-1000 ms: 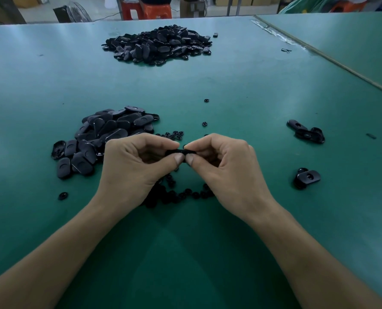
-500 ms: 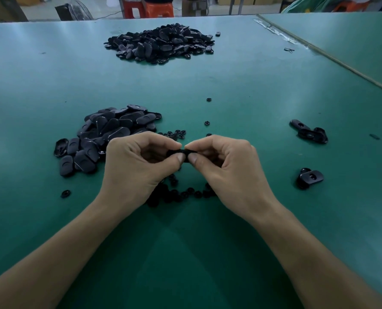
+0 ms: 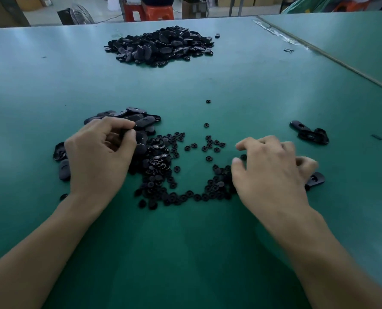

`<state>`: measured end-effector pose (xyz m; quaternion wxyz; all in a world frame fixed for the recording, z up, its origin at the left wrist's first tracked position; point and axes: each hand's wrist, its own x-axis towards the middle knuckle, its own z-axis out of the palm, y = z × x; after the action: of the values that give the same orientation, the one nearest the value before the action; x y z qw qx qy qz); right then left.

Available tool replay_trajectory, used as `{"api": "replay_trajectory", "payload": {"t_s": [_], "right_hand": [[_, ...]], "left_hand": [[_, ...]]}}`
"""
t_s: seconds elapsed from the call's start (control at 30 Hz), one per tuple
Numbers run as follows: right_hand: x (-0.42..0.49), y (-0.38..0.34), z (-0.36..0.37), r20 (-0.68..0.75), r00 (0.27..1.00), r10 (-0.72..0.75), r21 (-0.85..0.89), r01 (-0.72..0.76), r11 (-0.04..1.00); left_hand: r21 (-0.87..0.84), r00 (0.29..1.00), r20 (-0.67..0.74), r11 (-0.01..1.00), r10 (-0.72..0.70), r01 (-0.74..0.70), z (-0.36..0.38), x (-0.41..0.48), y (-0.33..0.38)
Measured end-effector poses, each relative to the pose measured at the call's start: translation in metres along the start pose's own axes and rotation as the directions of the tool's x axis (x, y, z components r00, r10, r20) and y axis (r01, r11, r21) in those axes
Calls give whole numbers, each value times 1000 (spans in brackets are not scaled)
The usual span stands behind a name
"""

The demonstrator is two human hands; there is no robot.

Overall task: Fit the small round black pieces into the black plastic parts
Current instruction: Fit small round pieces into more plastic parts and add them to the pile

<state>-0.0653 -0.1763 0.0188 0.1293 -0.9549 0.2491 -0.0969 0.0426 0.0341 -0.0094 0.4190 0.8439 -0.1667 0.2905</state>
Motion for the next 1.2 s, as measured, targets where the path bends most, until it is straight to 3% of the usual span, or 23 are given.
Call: {"api": "replay_trajectory", "payload": {"t_s": [0.17, 0.3, 0.43, 0.6, 1.03, 1.2], "right_hand": [[2, 0, -9, 191, 965, 177, -46, -172, 984], [0, -1, -9, 248, 954, 166, -70, -154, 986], [1, 4, -5, 173, 982, 72, -75, -59, 995], [7, 11, 7, 56, 997, -53, 122, 46, 991], [16, 20, 15, -164, 986, -39, 226, 76, 971], [18, 17, 14, -293, 955, -35, 299, 126, 946]], "left_hand": [[127, 999, 23, 991, -32, 29, -1, 2, -4], [258, 995, 28, 963, -91, 80, -1, 2, -3], [272, 986, 36, 951, -162, 146, -2, 3, -1], [273, 991, 25, 955, -130, 118, -1, 2, -2], [167, 978, 92, 965, 188, -201, 2, -8, 5], [21, 973, 91, 977, 210, -212, 9, -19, 20]]}}
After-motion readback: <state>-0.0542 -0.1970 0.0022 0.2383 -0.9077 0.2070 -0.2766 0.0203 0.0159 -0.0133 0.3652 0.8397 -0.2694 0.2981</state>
